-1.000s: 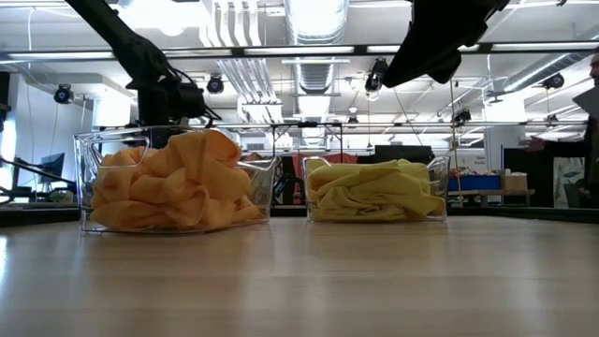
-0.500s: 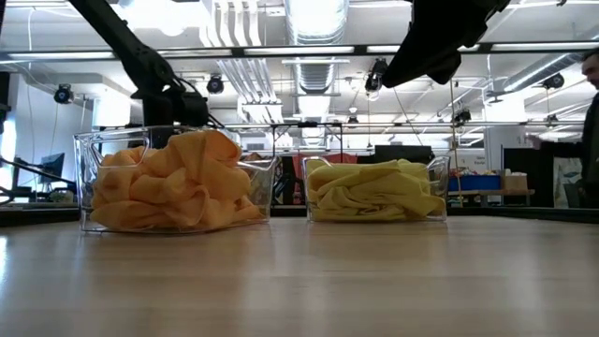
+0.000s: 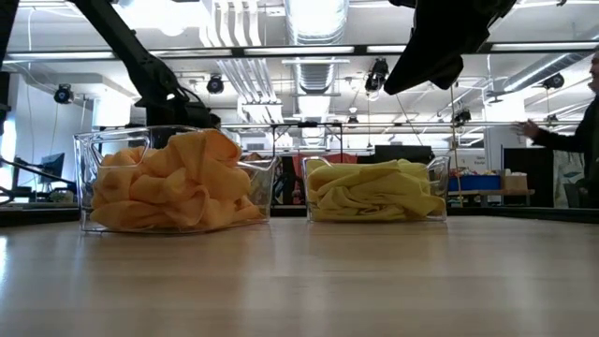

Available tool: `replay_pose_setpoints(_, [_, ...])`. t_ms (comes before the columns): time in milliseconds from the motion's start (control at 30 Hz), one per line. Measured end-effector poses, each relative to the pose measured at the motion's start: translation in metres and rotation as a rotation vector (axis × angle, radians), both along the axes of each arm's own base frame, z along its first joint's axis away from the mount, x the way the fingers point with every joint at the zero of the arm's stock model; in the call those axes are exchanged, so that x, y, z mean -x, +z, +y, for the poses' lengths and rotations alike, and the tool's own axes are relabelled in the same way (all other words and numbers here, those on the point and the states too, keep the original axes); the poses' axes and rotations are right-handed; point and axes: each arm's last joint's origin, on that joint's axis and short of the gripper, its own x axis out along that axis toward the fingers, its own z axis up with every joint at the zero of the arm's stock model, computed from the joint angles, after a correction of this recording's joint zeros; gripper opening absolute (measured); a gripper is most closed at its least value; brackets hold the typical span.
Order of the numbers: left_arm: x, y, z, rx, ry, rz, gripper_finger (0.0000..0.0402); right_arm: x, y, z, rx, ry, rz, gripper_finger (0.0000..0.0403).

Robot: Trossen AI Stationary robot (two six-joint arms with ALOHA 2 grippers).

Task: Sort microfiber towel by color & place in baskets
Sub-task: Put the orange microfiber towel into the left transparent bin

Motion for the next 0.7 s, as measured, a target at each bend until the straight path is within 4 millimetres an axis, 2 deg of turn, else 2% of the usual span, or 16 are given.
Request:
replay_pose_setpoints(167, [0.001,0.004,-0.001,-0.006,-0.002,-0.002,0.0010,0.000,-0.002,0.000,-0.005,-0.001,-0.009,0.0009])
replay_pose_setpoints(300, [0.004,0.019,-0.006,-0.050,-0.001,-0.025,0.0002,0.000,-0.004,0.000,-0.004,-0.001,-0.006,0.0009])
replay_pose_setpoints(500, [0.015,0.065,-0.019,-0.211,0.009,-0.115,0.0001,0.001,-0.006,0.000,-0.015,-0.014,0.000,0.0009])
replay_pose_setpoints(700, [0.033,0.115,-0.047,-0.385,0.012,-0.257,0.0000,0.002,-0.007,-0.001,-0.017,-0.016,0.002,0.0009])
